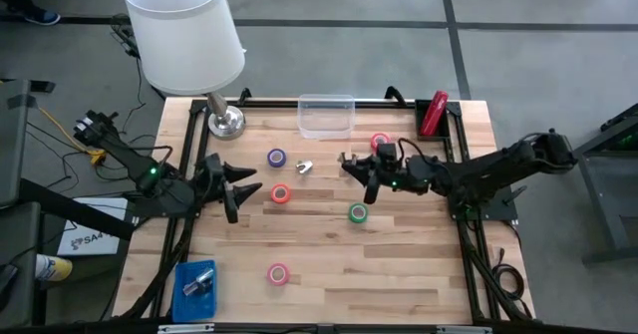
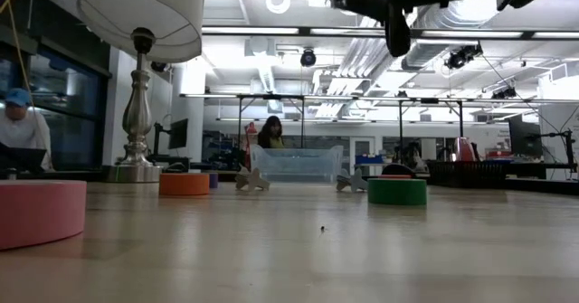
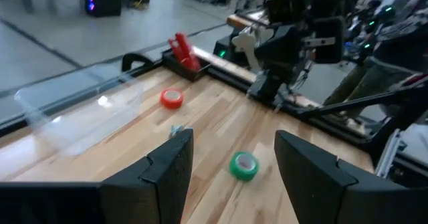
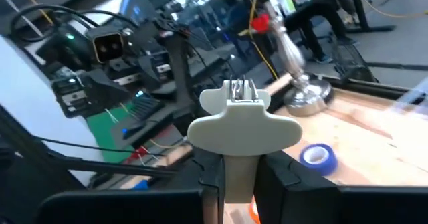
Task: Pick and place Stapler, Stapler remover, tape
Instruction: Put the gray staple remover into the blue bin
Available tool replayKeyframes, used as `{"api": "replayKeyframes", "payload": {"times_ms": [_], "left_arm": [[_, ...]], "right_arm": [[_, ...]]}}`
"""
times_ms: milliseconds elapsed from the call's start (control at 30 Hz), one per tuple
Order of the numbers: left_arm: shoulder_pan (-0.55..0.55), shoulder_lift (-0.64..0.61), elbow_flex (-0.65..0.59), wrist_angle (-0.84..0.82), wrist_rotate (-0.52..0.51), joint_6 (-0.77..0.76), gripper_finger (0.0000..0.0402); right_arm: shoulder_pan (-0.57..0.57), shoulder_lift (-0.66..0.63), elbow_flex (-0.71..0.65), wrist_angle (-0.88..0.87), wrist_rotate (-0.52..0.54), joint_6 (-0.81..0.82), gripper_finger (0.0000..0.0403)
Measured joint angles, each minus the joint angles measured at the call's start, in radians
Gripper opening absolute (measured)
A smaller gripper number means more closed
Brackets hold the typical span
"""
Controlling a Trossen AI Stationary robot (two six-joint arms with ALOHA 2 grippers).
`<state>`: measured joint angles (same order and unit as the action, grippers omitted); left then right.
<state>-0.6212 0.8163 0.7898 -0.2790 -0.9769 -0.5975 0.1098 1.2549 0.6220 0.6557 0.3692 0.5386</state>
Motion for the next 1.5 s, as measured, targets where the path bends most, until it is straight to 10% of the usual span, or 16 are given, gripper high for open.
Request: {"api": "replayKeyframes", "payload": {"times_ms": [733, 1500], "left_arm": [[0.277, 0.192, 0.0, 0.644, 0.589, 0.231, 0.0206], [0.307, 0.248, 0.0, 0.724, 0.596, 0.209, 0.0295]], "right_arm": [[0.083, 0.116, 0.412, -0.296, -0.06, -0.268, 0.0036], [0.08, 0.266, 0.576, -0.314, -0.143, -0.307, 0.0036]]}}
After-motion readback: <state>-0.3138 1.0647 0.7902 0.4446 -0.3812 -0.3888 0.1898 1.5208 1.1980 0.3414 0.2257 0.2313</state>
